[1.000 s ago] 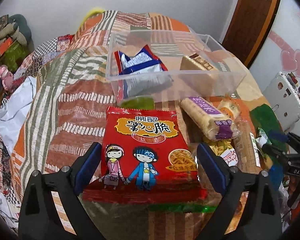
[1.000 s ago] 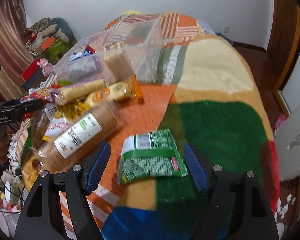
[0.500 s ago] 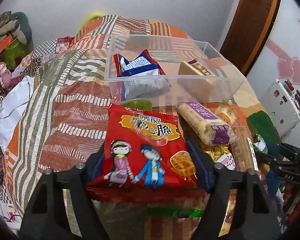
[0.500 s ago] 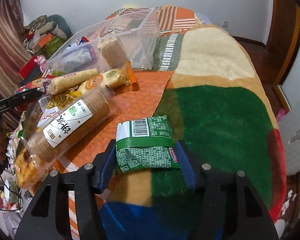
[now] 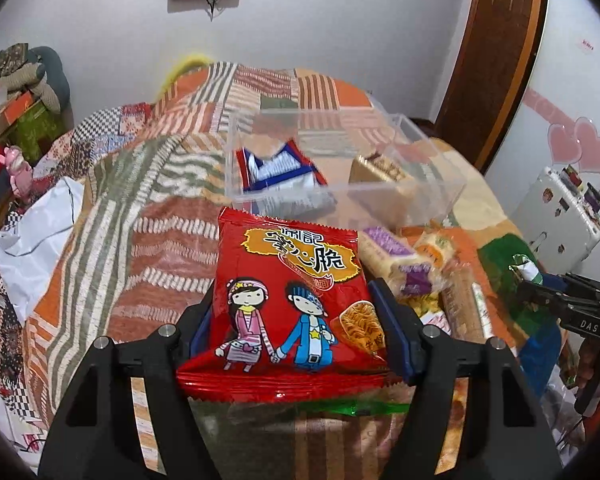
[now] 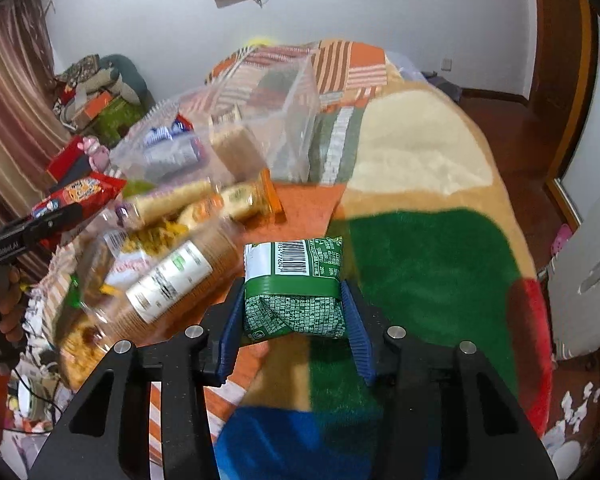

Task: Organize snacks
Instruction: 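Grasp the red cartoon snack bag with left tool while right tool grasps green packet, then place red bag beside the box with left tool while right tool drops green packet in, then grasp the puffed snack bag with left tool while right tool grasps the cracker roll, then lower puffed snack bag into box with left tool while right tool drops cracker roll in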

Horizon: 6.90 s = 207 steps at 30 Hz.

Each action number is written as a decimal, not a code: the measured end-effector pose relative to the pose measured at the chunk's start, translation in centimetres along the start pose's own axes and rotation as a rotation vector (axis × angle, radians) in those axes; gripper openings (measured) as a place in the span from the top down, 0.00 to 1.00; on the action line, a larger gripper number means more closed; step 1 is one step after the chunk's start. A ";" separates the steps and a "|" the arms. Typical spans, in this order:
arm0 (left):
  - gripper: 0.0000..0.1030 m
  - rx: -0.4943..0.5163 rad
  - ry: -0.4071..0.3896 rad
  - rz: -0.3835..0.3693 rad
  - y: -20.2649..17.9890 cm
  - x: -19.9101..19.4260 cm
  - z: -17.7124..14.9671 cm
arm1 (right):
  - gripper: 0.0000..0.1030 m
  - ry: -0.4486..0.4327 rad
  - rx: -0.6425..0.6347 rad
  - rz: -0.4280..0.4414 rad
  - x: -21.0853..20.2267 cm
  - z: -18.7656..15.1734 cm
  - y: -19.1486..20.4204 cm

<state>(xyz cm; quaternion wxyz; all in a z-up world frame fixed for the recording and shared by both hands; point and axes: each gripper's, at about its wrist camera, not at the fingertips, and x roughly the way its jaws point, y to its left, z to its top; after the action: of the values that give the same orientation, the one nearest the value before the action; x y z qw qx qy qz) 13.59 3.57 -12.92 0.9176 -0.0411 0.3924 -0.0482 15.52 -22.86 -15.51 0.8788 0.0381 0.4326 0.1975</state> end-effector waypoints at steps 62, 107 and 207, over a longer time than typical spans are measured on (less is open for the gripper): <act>0.23 -0.062 0.044 0.056 3.1 12.5 12.9 | 0.51 0.006 -0.168 0.072 12.0 15.8 9.2; 0.05 0.006 0.088 -0.010 -1.5 -1.0 -2.9 | 0.32 0.100 -0.225 -0.019 5.2 -0.6 7.5; 0.56 -0.024 0.075 -0.062 -4.5 14.3 12.4 | 0.68 -0.084 -0.056 0.014 9.9 13.9 4.1</act>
<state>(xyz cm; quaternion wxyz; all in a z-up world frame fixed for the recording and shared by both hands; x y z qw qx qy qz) 32.16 -2.15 -14.08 0.8998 -0.0624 0.4254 -0.0735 30.45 -13.86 -13.28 0.8956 0.0245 0.3893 0.2138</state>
